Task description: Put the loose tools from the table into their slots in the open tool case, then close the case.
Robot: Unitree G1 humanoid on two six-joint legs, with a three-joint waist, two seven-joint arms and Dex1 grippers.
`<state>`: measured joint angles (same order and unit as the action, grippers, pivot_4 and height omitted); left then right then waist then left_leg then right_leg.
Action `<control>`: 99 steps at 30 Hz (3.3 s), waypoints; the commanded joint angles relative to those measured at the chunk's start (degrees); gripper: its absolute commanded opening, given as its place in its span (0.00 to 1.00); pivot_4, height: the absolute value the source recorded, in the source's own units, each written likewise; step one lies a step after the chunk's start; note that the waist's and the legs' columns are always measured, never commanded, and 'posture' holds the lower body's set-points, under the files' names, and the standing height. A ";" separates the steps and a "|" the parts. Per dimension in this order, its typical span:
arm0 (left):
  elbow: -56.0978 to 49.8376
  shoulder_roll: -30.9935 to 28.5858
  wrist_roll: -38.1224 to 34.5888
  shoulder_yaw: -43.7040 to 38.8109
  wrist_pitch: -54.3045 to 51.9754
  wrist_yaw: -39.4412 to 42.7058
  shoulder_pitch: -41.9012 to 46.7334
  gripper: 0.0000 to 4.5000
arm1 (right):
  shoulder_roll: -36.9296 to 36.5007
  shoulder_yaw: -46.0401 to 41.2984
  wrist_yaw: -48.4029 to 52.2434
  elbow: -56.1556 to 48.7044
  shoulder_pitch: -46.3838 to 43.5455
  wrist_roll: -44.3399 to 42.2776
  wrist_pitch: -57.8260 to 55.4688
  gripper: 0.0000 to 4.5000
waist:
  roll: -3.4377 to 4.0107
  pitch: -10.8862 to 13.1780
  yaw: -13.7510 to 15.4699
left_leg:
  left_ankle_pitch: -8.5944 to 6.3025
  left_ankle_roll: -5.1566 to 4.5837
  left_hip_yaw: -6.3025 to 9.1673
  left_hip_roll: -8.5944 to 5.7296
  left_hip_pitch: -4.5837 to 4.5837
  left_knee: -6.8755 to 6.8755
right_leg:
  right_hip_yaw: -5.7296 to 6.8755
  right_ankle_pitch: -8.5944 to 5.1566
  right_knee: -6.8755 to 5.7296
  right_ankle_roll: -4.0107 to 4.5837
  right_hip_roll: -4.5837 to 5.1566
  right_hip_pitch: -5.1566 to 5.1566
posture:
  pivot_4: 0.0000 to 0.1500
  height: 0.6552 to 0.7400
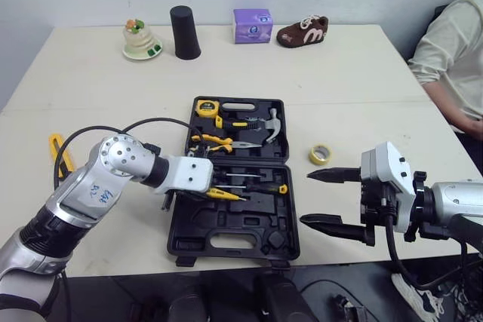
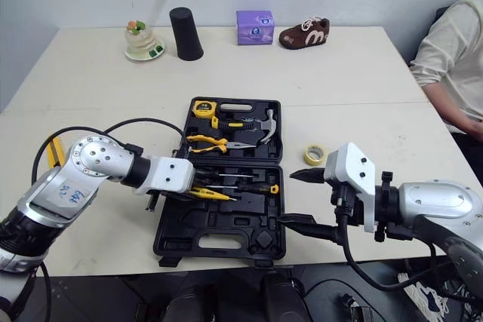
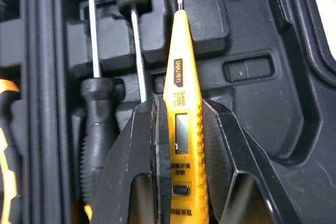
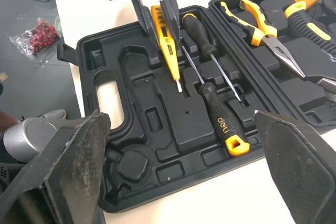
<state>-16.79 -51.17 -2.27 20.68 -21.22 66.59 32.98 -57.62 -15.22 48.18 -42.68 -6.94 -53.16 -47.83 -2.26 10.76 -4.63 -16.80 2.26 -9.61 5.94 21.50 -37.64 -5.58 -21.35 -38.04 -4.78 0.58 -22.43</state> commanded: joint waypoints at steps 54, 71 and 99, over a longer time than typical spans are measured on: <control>10.56 11.72 -21.21 -24.31 0.35 -4.82 -14.57 0.41 | -0.97 -2.58 2.06 8.53 -1.02 4.75 4.18 1.00 | 0.32 -0.14 -0.47 | -0.14 -0.18 0.49 0.26 -0.34 -0.24 | 0.37 0.02 0.10 -0.01 0.07 0.77 | 1.00 0.98; -12.74 28.32 -33.82 -77.07 -15.44 -36.83 -60.89 0.99 | -6.63 -3.12 17.68 48.20 -8.99 21.27 19.39 1.00 | 0.26 0.00 -0.36 | -0.35 -0.25 0.48 0.15 -0.40 -0.23 | 0.48 0.01 0.46 0.03 0.29 0.91 | 1.00 0.98; 28.91 4.10 -23.53 -51.79 -43.90 -64.64 -3.74 0.99 | 7.37 11.10 16.57 16.07 -29.82 1.53 1.46 1.00 | 0.15 0.11 0.02 | -0.24 0.16 0.20 0.14 0.08 -0.08 | 0.70 -0.09 0.10 0.26 0.09 0.01 | 1.00 0.98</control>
<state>10.30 -46.03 -27.10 -31.65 -66.33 1.34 27.76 -50.48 -3.53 65.69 -24.71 -35.69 -50.46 -46.20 -2.11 10.87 -4.61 -17.04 2.42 -9.48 6.07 21.57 -37.74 -4.88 -21.44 -37.97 -4.53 0.67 -22.45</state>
